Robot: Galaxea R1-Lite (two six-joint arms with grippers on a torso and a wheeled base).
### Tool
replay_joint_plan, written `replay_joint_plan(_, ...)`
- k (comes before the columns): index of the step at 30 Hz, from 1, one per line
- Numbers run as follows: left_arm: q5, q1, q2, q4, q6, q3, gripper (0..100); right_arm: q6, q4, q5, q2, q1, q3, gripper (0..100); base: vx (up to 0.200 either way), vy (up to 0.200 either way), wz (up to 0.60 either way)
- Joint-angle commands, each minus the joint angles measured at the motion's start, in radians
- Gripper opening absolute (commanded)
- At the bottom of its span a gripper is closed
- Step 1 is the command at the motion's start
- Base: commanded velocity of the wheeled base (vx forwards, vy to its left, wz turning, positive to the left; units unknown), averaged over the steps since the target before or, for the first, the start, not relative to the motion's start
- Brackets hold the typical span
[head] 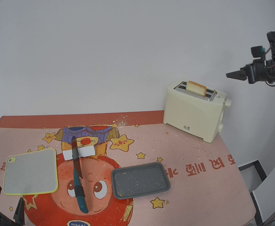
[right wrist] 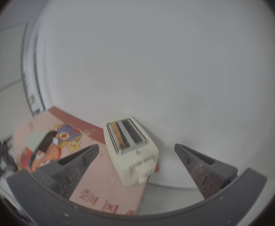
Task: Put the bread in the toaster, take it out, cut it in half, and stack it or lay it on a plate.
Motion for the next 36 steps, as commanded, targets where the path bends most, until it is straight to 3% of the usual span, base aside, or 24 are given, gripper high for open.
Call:
replay_joint_plan(1, 0.000, 0.000, -0.010, -0.001, 0.000, 0.018, 100, 0.297, -0.002, -0.024, -0.311, -0.151, 0.307, 100, 0.000, 0.000, 0.00)
replay_joint_plan(2, 0.000, 0.000, -0.010, 0.001, 0.000, 0.018, 100, 0.307, -0.002, -0.021, -0.317, -0.151, 0.320, 100, 0.000, 0.000, 0.00)
replay_joint_plan(3, 0.000, 0.000, -0.010, -0.001, 0.000, 0.018, 100, 0.361, -0.006, -0.010, -0.343, -0.161, 0.406, 100, 0.000, 0.000, 0.00)
replay_joint_plan(7, 0.001, 0.000, -0.012, -0.001, 0.003, 0.018, 100, 0.364, -0.058, -0.003, -0.345, -0.181, 0.590, 100, 0.000, 0.000, 0.00)
replay_joint_plan(11, 0.001, 0.000, -0.010, -0.001, 0.000, 0.018, 100, 0.367, -0.282, 0.105, -0.260, -0.172, 0.789, 100, 0.000, 0.000, 0.00)
replay_joint_plan(17, -0.003, 0.000, -0.010, 0.001, 0.002, 0.018, 100, 0.378, -0.658, 0.136, -0.089, -0.177, 1.001, 100, 0.000, 0.000, 0.00)
replay_joint_plan(18, -0.003, 0.000, -0.012, 0.001, 0.002, 0.018, 100, 0.389, -0.767, 0.155, -0.024, -0.178, 1.039, 0, 0.000, 0.000, 0.00)
replay_joint_plan(20, -0.002, 0.000, -0.012, -0.001, 0.002, 0.018, 100, 0.430, -0.928, 0.172, 0.069, -0.177, 1.081, 0, 0.000, 0.000, 0.00)
replay_joint_plan(25, -0.003, 0.000, -0.010, 0.001, 0.002, 0.018, 100, 0.613, -1.161, 0.175, 0.246, -0.118, 1.119, 0, 0.000, 0.000, 0.00)
replay_joint_plan(27, -0.003, 0.000, -0.010, -0.001, 0.002, 0.018, 100, 0.623, -1.172, 0.175, 0.253, -0.114, 1.120, 0, 0.000, 0.000, 0.00)
replay_joint_plan(28, -0.003, 0.000, -0.012, 0.001, 0.002, 0.018, 100, 0.720, -1.263, 0.178, 0.281, -0.065, 1.140, 0, 0.000, 0.000, 0.00)
replay_joint_plan(30, -0.003, 0.000, -0.010, 0.001, 0.002, 0.018, 100, 0.792, -1.299, 0.180, 0.290, -0.033, 1.145, 0, 0.000, 0.000, 0.00)
replay_joint_plan(36, -0.003, 0.000, -0.010, 0.001, 0.002, 0.018, 100, 0.824, -1.352, 0.182, 0.313, -0.028, 1.139, 0, 0.000, 0.000, 0.00)
